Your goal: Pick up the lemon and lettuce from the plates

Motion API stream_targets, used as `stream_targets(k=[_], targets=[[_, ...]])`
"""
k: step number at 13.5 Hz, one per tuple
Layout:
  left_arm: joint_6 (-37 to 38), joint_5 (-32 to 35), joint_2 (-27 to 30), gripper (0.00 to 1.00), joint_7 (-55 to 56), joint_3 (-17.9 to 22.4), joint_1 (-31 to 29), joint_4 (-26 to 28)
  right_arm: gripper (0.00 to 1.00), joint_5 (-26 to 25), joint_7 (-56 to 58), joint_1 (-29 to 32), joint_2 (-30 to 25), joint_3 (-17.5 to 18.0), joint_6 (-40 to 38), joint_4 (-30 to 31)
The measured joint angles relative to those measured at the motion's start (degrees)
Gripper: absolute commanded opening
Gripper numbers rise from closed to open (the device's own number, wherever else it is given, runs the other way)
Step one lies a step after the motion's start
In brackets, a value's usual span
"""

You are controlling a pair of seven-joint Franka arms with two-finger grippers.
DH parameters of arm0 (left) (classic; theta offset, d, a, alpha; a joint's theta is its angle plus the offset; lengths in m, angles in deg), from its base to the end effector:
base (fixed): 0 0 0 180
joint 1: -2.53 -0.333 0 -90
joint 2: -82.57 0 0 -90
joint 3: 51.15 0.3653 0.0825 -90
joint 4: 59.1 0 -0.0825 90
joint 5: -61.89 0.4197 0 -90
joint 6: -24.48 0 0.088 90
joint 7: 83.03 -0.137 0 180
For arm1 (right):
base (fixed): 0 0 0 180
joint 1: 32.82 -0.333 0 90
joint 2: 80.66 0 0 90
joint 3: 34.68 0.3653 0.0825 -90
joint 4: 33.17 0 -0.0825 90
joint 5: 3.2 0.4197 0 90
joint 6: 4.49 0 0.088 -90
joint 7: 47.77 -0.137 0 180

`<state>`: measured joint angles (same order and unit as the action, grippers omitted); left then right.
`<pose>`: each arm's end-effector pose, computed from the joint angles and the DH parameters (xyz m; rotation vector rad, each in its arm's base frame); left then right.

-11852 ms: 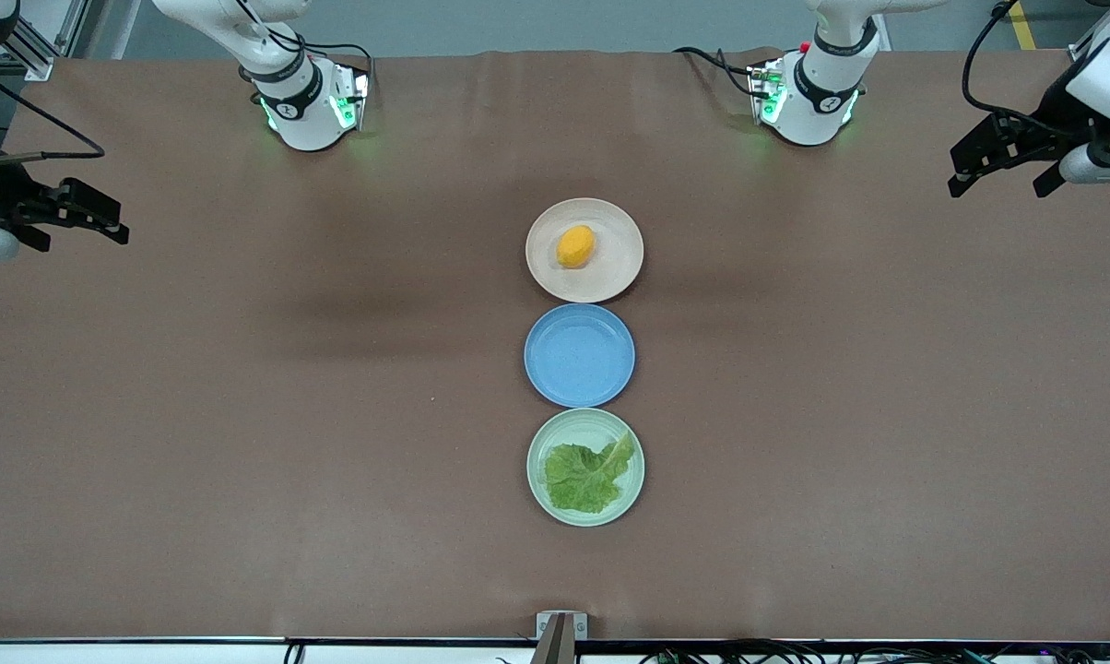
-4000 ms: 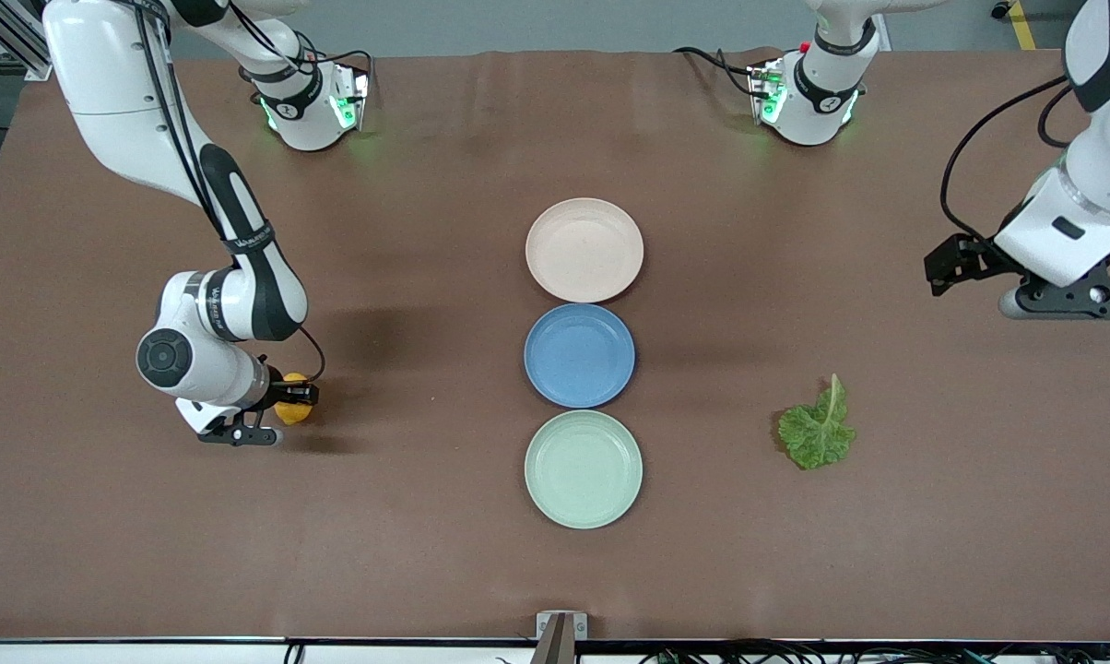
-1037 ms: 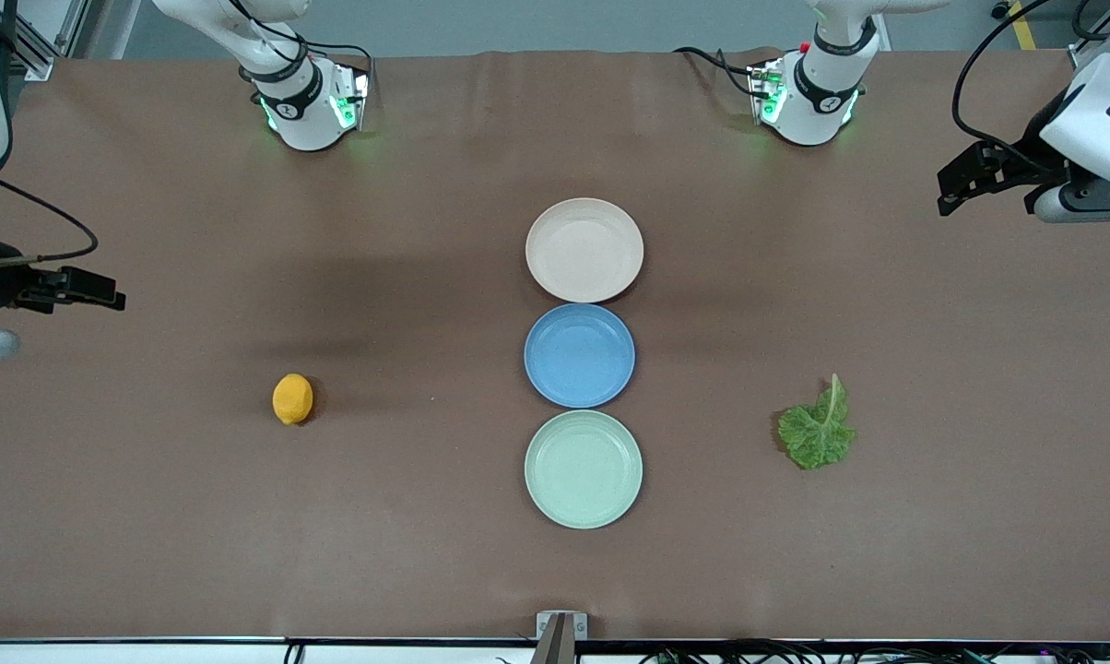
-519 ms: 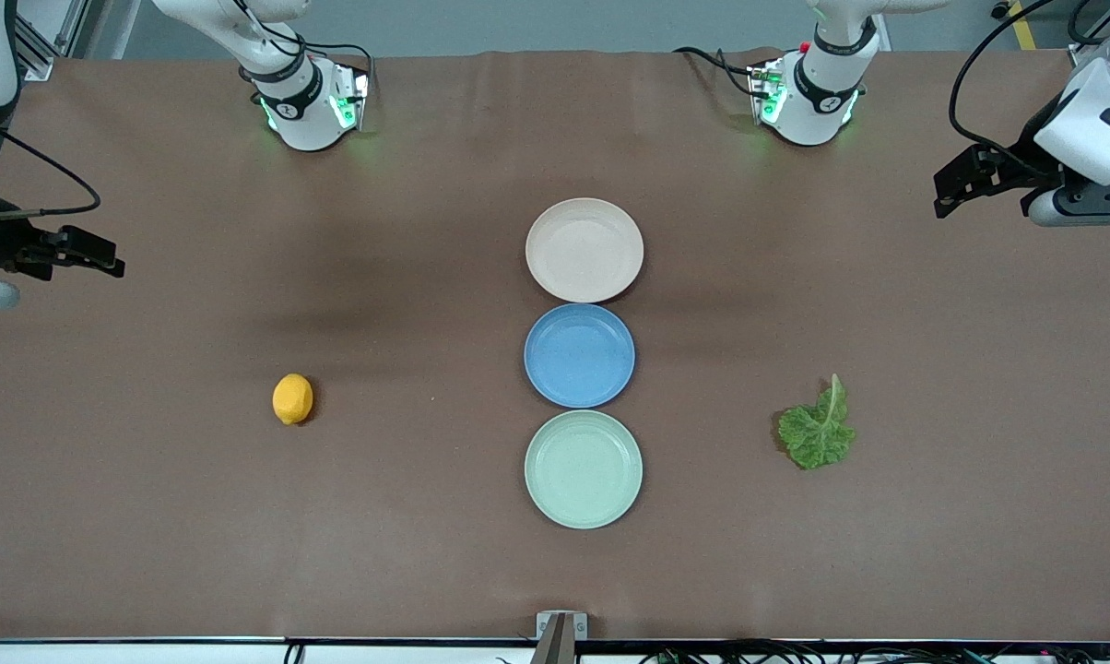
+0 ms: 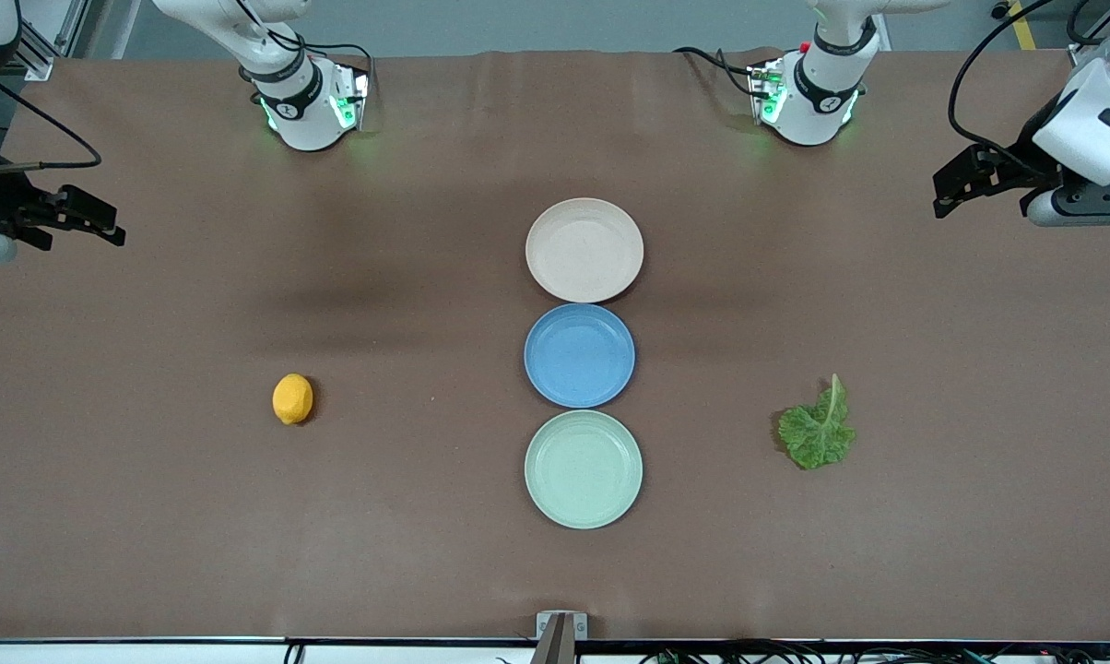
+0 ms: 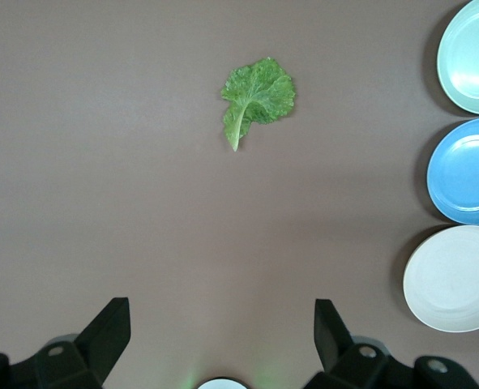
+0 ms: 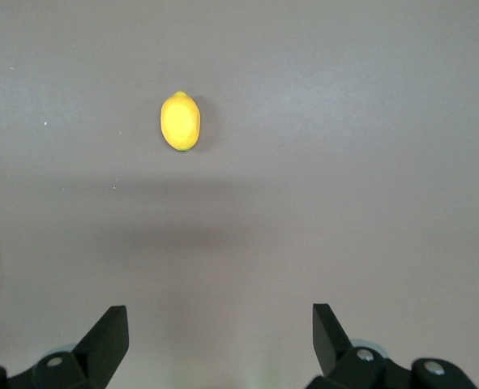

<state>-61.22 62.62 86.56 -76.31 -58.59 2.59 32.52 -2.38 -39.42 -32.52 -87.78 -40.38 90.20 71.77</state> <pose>0.5515 -0.0736 0.6627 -3.1154 0.0193 0.0488 0.5411 -0.0578 0.5884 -3.1067 -0.0630 0.0801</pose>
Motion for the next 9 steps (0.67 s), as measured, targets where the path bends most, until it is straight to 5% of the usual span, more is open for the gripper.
stream_targets(k=[9], targets=[[0.0,0.0,-0.1,1.0,-0.1,-0.2,0.2,0.0,1.0,0.0,-0.5,0.0,0.0,0.7,1.6,-0.4]])
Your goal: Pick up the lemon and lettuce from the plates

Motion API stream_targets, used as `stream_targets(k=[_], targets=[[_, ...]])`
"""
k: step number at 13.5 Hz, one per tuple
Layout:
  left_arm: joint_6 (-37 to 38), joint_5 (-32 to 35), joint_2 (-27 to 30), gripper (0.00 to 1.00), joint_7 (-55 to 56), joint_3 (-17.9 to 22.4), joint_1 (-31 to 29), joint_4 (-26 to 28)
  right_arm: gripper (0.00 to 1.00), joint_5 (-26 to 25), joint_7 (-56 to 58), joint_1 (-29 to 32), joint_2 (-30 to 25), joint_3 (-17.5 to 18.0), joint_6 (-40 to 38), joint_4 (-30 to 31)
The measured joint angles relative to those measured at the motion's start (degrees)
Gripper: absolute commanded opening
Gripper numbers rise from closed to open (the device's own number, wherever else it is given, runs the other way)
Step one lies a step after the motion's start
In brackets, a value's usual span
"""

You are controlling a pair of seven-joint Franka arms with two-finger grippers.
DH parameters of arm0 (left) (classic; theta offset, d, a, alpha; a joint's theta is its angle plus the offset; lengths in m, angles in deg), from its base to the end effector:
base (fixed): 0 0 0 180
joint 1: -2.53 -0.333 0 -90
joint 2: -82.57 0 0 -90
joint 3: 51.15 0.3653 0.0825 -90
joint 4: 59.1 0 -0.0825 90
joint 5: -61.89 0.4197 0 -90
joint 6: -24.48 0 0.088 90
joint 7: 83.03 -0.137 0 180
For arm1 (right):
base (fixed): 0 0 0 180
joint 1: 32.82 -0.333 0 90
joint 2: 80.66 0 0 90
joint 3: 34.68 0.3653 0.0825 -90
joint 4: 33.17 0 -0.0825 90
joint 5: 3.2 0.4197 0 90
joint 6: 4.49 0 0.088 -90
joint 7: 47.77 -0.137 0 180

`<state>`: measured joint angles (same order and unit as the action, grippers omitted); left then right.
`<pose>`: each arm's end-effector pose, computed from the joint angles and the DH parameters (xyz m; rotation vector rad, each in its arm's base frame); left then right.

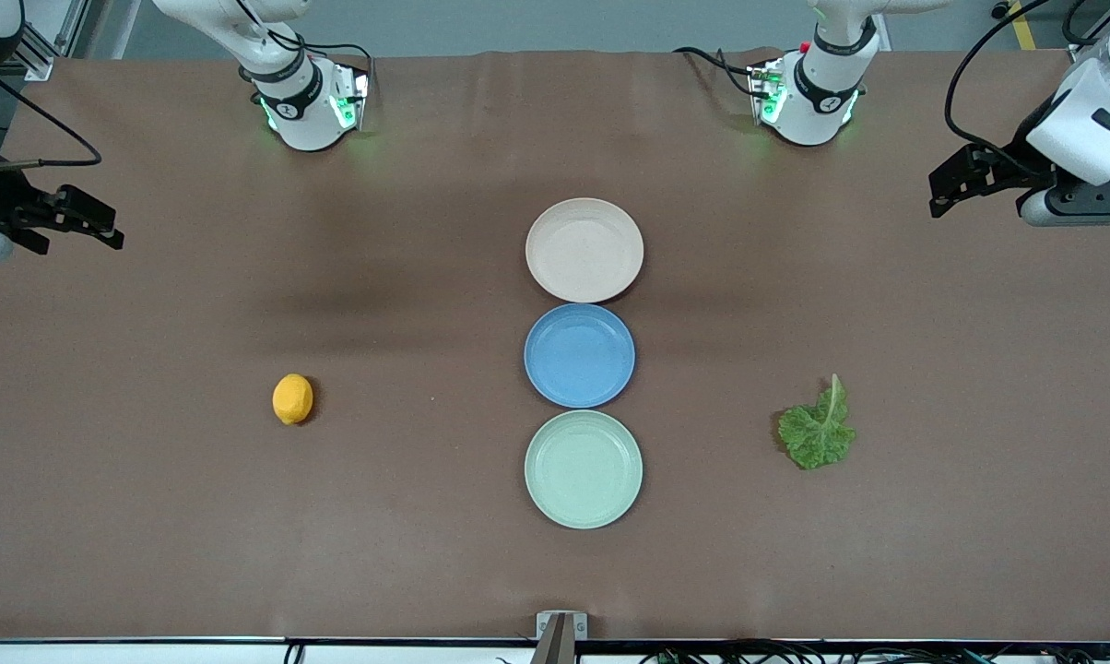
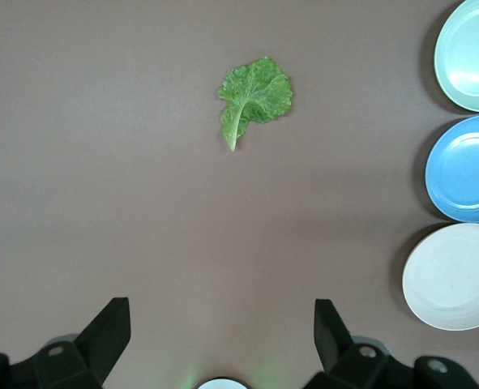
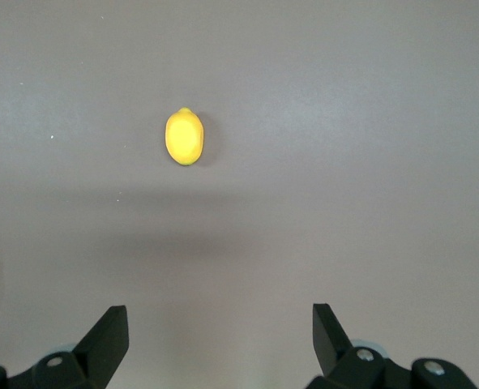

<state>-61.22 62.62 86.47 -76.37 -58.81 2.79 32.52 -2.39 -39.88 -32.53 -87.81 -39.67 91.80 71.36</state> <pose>0.5514 -0.0777 0.6619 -3.1149 0.0324 0.0511 0.5463 -0.0512 0.5947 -3.1138 -0.0695 0.0257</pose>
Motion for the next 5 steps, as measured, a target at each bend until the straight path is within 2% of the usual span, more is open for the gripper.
stream_targets(k=[5], targets=[[0.0,0.0,-0.1,1.0,0.0,0.0,0.2,0.0,1.0,0.0,-1.5,0.0,0.1,1.5,0.4,-0.4]])
